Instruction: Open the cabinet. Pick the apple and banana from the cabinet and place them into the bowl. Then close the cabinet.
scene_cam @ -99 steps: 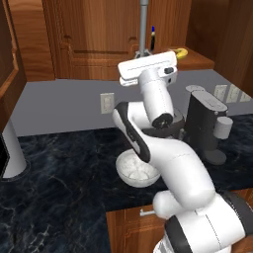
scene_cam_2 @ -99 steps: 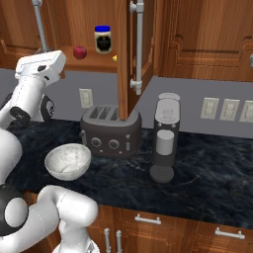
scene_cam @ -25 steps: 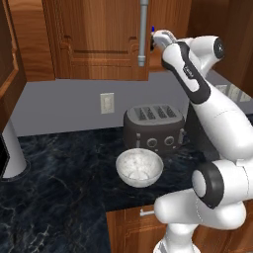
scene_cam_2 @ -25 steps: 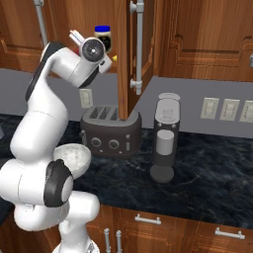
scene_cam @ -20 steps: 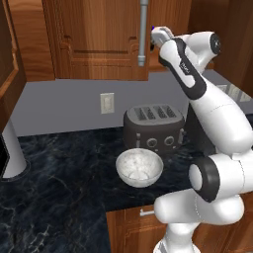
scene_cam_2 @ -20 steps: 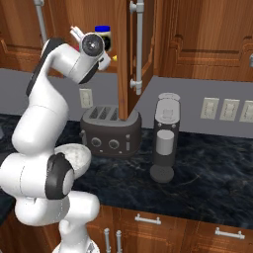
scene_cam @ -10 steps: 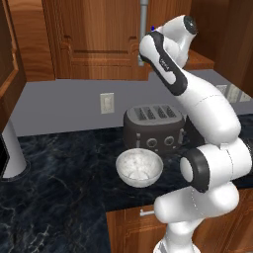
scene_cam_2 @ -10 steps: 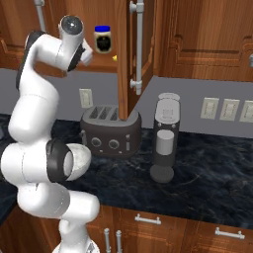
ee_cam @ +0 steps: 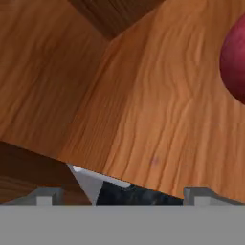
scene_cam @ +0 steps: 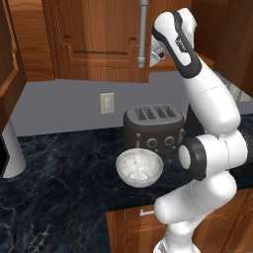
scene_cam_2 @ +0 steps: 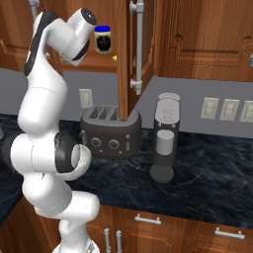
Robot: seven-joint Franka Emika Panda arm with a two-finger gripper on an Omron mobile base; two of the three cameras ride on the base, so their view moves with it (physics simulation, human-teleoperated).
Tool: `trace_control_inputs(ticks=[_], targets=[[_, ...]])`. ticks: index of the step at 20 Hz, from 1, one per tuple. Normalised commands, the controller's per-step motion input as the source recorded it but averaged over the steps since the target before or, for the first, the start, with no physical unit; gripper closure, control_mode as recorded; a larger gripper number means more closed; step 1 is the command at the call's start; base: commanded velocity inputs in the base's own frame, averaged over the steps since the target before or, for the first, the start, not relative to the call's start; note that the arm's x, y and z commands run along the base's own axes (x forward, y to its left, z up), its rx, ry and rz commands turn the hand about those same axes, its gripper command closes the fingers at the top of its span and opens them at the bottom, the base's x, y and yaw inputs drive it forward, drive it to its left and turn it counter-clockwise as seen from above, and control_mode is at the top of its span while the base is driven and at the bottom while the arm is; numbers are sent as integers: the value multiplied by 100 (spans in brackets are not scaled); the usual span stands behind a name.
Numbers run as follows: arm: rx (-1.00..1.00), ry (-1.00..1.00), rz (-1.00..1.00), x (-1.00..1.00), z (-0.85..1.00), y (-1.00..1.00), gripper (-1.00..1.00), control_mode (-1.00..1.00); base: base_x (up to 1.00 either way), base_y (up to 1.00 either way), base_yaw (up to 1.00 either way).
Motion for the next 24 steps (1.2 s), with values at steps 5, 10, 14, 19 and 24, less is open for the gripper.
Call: trace_control_inputs(ticks=[5,10,14,19,24], targets=[[-3,0,48,-100,-19,99,-100,-100,0,0,0],[-1,-9,25,-100,-15,100,-100,-100,0,0,0],[0,-21,1,-100,-26,100,-100,-100,0,0,0],[1,-11,0,-66,-19,56,-100,-100,0,0,0],[0,0,0,0,0,-17,-100,-100,0,0,0]])
